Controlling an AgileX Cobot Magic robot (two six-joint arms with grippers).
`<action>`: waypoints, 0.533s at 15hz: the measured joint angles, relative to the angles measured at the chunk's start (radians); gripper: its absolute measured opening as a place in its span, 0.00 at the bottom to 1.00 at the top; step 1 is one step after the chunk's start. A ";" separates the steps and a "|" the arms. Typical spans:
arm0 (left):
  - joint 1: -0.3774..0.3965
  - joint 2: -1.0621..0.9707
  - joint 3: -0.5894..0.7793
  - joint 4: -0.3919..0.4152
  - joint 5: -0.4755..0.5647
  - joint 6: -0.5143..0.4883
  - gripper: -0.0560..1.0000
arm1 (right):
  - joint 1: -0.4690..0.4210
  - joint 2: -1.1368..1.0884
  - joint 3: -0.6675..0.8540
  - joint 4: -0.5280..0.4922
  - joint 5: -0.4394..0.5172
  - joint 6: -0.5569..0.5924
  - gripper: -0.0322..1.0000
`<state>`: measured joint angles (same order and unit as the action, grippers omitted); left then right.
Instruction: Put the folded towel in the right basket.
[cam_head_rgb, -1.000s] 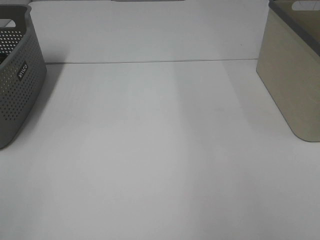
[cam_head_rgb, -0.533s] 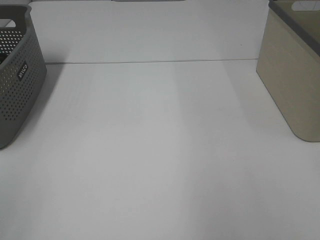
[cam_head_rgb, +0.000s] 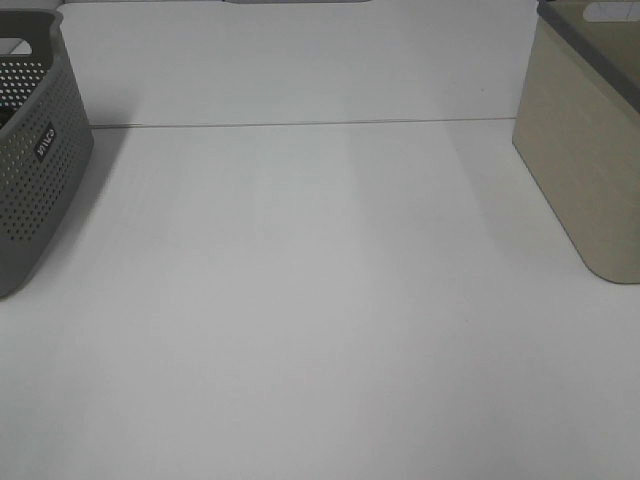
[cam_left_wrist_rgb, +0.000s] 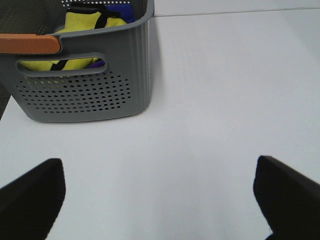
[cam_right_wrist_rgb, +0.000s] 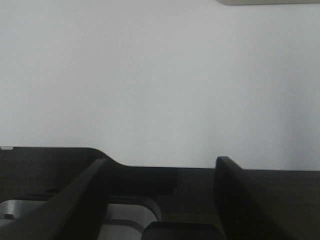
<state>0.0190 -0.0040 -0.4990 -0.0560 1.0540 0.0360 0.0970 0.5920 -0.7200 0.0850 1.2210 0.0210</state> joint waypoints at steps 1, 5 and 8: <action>0.000 0.000 0.000 0.000 0.000 0.000 0.97 | 0.000 -0.081 0.034 -0.019 0.001 -0.001 0.60; 0.000 0.000 0.000 0.000 0.000 0.000 0.97 | 0.000 -0.364 0.124 -0.067 -0.033 -0.036 0.60; 0.000 0.000 0.000 0.000 0.000 0.000 0.97 | 0.000 -0.457 0.178 -0.067 -0.068 -0.063 0.60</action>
<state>0.0190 -0.0040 -0.4990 -0.0560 1.0540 0.0360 0.0970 0.1350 -0.5420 0.0180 1.1530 -0.0420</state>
